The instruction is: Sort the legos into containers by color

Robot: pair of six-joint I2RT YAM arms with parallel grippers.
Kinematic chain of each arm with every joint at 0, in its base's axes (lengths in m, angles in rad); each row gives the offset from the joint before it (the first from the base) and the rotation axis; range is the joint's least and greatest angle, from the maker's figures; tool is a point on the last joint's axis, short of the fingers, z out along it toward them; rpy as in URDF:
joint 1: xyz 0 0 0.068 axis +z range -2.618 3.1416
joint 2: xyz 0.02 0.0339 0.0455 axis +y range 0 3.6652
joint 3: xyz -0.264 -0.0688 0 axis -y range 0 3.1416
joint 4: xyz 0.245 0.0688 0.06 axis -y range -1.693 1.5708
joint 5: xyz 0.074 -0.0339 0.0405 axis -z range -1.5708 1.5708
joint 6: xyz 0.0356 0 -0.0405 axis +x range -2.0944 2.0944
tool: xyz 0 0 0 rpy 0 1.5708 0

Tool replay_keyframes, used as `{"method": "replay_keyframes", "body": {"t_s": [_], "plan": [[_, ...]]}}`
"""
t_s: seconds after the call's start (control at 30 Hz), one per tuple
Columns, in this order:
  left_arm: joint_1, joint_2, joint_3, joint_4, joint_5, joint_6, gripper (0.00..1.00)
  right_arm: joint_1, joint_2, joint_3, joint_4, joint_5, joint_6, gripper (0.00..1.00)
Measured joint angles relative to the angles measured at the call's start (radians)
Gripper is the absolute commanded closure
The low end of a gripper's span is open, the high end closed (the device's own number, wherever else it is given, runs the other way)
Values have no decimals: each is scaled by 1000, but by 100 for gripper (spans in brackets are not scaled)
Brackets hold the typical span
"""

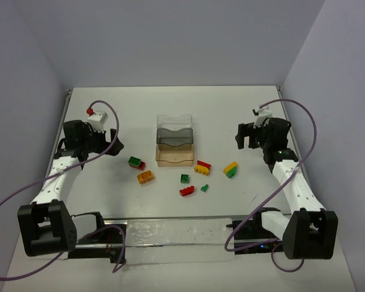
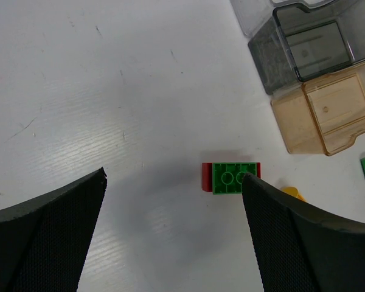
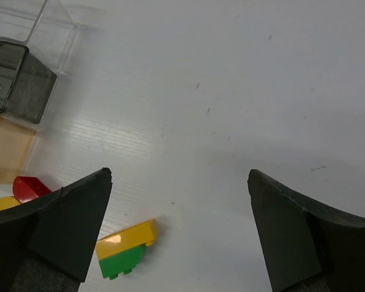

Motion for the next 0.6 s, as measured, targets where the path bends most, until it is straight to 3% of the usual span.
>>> {"method": "replay_keyframes", "body": {"t_s": [0.3,0.5,0.6], "plan": [[1,41,121,-94,119,112,1,0,5,0,0,-2,0,0],[1,81,214,-207,258,380,1,0,7,0,-1,-4,-1,0],[-6,169,338,-326,308,544,4,0,12,0,0,-5,-1,0]]}}
